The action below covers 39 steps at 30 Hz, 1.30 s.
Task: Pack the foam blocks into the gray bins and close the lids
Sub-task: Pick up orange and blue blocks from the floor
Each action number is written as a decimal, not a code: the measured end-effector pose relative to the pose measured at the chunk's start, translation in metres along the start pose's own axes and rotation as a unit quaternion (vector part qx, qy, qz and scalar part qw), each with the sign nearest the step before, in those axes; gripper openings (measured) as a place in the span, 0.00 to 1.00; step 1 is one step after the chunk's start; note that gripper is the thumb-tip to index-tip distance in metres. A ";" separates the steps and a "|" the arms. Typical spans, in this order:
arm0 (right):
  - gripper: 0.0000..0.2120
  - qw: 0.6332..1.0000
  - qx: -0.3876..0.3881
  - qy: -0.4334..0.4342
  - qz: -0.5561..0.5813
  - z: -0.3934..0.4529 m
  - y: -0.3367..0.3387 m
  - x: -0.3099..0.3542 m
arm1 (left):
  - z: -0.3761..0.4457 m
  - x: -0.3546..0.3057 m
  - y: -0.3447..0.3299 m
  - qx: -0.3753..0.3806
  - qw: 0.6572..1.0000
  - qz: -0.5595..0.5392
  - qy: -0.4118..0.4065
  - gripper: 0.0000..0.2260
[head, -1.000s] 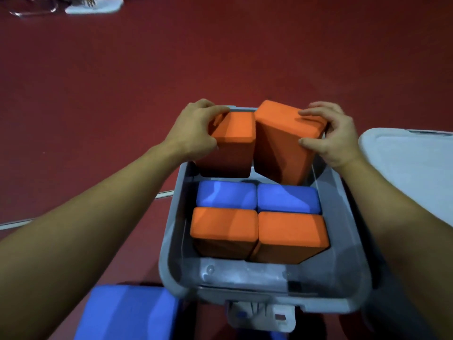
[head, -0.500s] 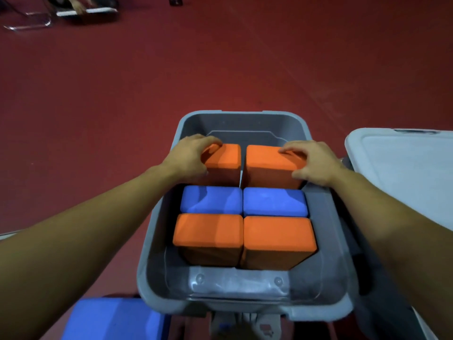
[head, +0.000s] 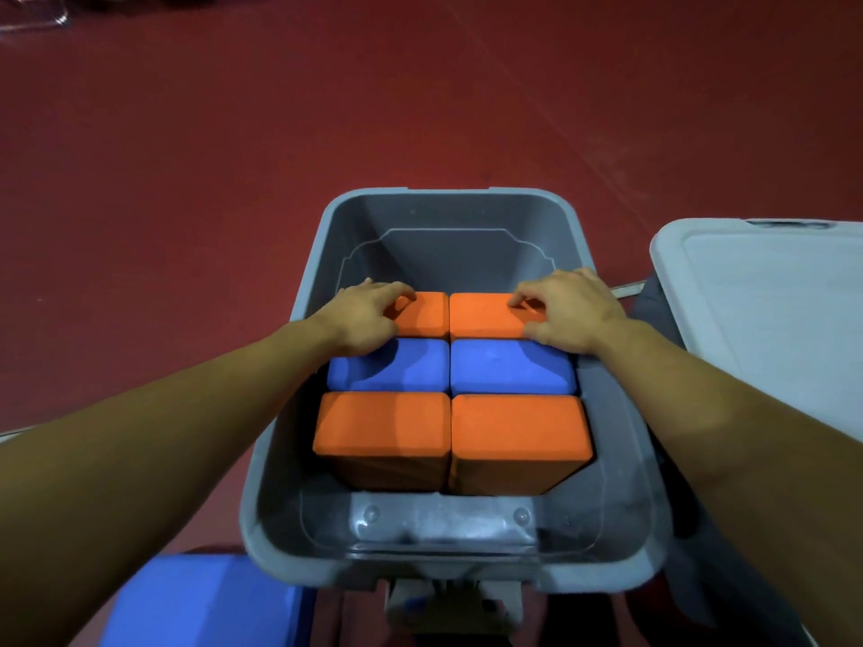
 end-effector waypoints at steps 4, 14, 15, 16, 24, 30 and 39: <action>0.19 1.000 0.005 0.009 -0.011 -0.001 -0.001 0.000 | -0.001 -0.003 -0.007 -0.025 1.000 0.005 -0.005 0.27; 0.19 1.000 0.022 -0.001 0.007 -0.003 0.001 0.010 | 0.001 -0.004 -0.018 -0.056 0.998 0.036 -0.007 0.30; 0.20 1.000 0.024 -0.007 0.019 -0.002 -0.001 0.014 | 0.001 -0.005 -0.018 -0.053 0.998 0.047 -0.002 0.30; 0.21 0.999 0.024 -0.012 0.030 -0.002 -0.003 0.018 | 0.002 -0.005 -0.018 -0.049 0.997 0.061 0.001 0.30; 0.32 0.996 -0.013 0.069 0.057 0.008 0.003 0.078 | -0.017 0.010 0.007 -0.125 0.991 0.046 -0.017 0.26; 0.34 0.985 -0.045 0.152 0.070 0.027 0.027 0.150 | -0.064 0.073 0.056 -0.139 0.990 0.005 -0.013 0.21; 0.35 0.941 -0.062 0.293 0.156 0.049 0.014 0.322 | -0.174 0.200 0.054 -0.090 0.994 0.012 0.063 0.23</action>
Point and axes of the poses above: each hand's wrist, its own z-axis towards the middle knuckle, its own y-axis out of the back of the hand, x = y × z, the point moved 1 cm from there along z, towards the middle knuckle, and after that the axes turned 13 degrees about y, right-handed, at the moved point
